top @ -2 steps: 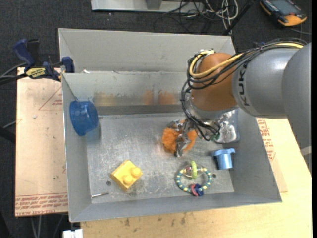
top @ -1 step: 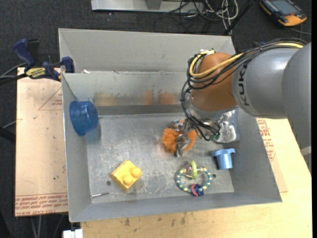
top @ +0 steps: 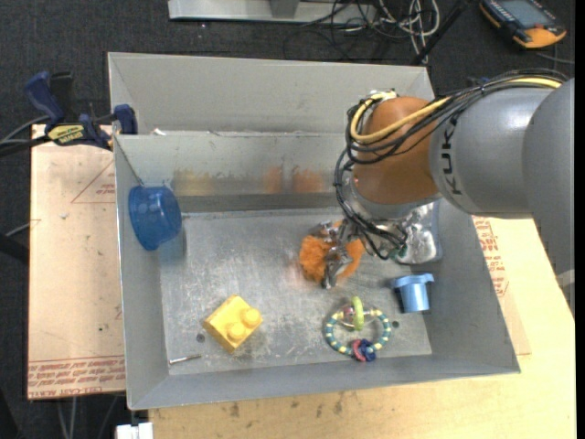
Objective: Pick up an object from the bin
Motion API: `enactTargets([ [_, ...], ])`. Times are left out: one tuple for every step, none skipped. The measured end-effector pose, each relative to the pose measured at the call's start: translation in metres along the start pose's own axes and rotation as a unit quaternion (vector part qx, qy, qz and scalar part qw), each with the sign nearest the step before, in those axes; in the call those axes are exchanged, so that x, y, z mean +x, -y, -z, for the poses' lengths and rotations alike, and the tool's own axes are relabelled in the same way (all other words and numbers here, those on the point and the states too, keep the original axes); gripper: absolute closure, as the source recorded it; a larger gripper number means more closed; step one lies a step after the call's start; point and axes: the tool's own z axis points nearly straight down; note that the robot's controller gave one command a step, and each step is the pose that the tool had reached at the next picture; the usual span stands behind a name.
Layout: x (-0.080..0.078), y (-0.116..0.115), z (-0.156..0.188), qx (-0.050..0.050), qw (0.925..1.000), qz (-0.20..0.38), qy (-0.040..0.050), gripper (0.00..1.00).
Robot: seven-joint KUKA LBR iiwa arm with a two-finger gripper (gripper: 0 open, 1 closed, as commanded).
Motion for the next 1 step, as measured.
enactTargets([
  [0.0019, -0.0011, 0.0143, -0.001, 1.0, 0.0, -0.0027, 1.0],
])
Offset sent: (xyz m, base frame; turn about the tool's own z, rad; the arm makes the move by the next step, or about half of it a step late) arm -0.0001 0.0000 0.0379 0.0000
